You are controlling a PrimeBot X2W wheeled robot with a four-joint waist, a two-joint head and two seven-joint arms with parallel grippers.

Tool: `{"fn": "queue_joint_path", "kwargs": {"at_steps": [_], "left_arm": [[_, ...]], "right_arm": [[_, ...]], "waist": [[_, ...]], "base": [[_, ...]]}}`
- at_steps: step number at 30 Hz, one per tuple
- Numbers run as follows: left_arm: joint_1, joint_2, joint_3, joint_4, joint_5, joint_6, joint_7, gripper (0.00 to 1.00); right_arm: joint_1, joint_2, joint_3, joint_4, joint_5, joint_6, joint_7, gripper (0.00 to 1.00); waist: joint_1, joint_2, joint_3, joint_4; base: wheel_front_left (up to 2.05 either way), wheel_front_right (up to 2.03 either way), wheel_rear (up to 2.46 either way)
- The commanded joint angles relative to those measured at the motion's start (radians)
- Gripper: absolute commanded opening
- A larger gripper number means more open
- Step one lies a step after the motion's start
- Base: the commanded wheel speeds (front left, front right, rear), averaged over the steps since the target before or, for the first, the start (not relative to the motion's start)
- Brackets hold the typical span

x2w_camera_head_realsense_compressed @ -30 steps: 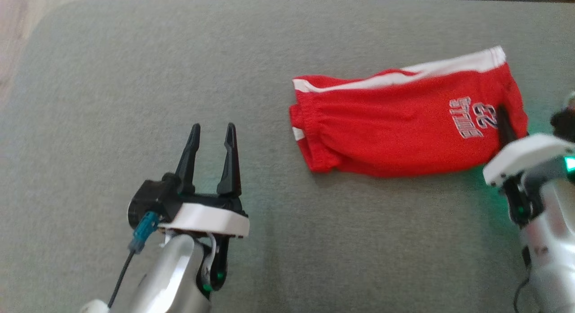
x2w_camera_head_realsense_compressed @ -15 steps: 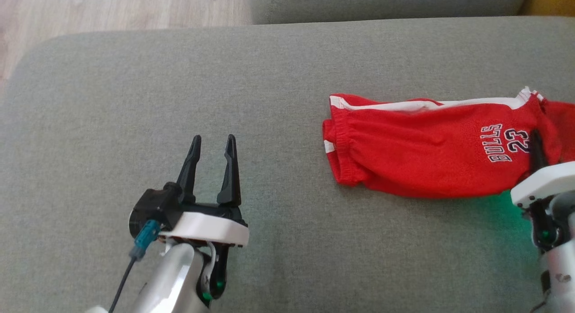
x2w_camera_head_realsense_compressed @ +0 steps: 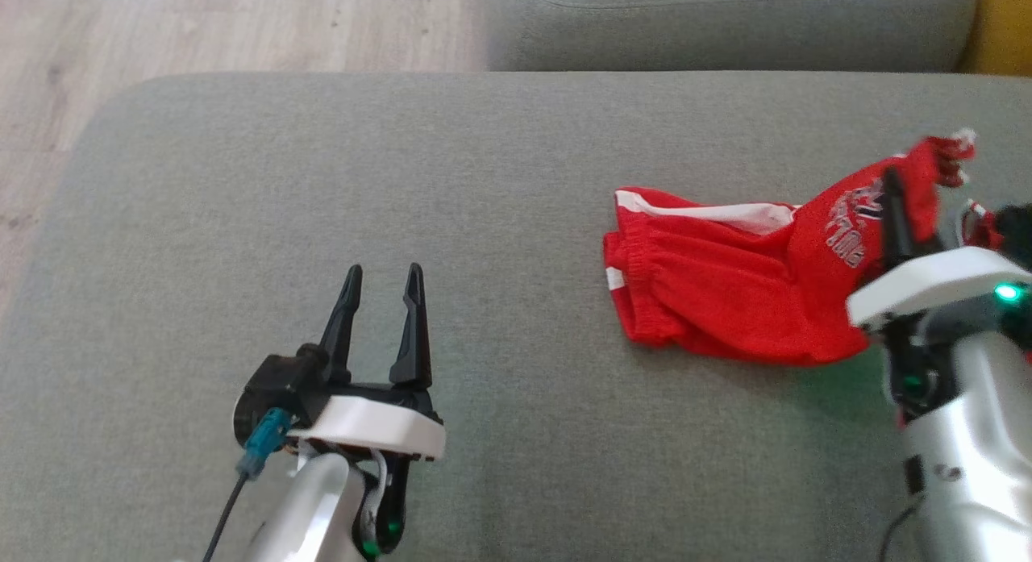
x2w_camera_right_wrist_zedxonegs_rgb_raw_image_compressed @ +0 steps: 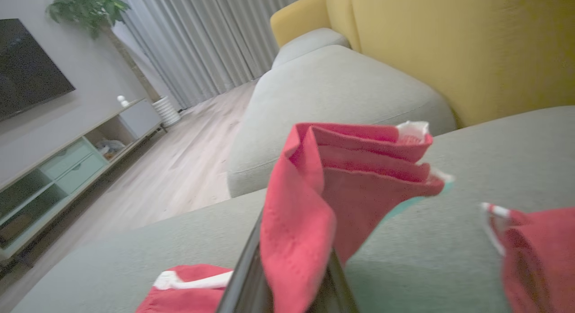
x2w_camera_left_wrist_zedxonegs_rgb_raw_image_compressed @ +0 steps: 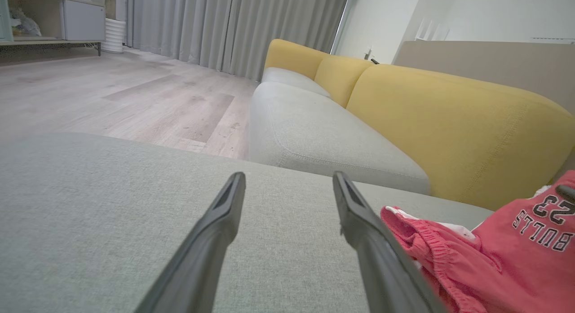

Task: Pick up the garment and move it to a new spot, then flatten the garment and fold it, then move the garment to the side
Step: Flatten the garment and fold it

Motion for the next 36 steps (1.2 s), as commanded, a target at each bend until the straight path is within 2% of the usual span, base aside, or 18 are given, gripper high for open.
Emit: {"fn": "queue_joint_path", "kwargs": {"at_steps": [1,13,18,25,26,27,33,36], "left_arm": [[-0.01,0.006,0.029,-0.026,0.002,0.001,-0.005,1.0],[-0.004,0.006,0.017,-0.013,0.007,0.0,-0.005,1.0],[-0.001,0.006,0.016,-0.006,0.012,-0.002,-0.005,1.0],[-0.006,0.006,0.044,0.0,0.027,-0.004,-0.005,1.0],[-0.005,0.006,0.048,0.001,0.03,-0.005,-0.005,1.0],[-0.004,0.006,0.05,0.001,0.032,-0.006,-0.005,1.0],[0.006,0.006,0.058,0.002,0.032,-0.01,-0.005,1.0],[0.006,0.006,0.063,-0.002,0.032,-0.011,-0.005,1.0]], "right_arm": [[-0.044,0.014,0.043,-0.044,0.008,-0.001,-0.012,0.0],[-0.079,0.072,0.257,-0.008,0.041,-0.001,-0.047,0.0],[-0.088,0.075,0.377,0.055,0.049,-0.001,-0.057,0.0],[-0.073,0.048,0.58,0.172,0.023,-0.001,-0.054,0.0],[-0.07,0.041,0.608,0.189,0.017,-0.001,-0.054,0.22],[-0.067,0.036,0.64,0.205,0.013,-0.001,-0.052,1.0],[-0.071,0.034,0.711,0.222,0.046,-0.001,-0.131,1.0],[-0.081,0.018,0.7,0.198,0.059,-0.001,-0.183,1.0]], "waist": [[0.0001,0.0,-0.007,0.014],[0.0001,0.0,-0.014,0.083],[0.0001,0.0,-0.017,0.099],[0.0001,0.0,-0.028,0.093],[0.0001,0.0,-0.03,0.09],[0.0001,0.0,-0.033,0.085],[0.0001,0.0,-0.049,0.034],[0.0001,0.0,-0.059,0.006]], "base": [[0.0,0.0,0.0],[0.0,0.0,0.0],[0.0,0.0,0.0],[0.0,0.0,0.0],[0.0,0.0,0.0],[0.0,0.0,0.0],[0.0,0.0,0.0],[0.0,0.0,0.0]]}}
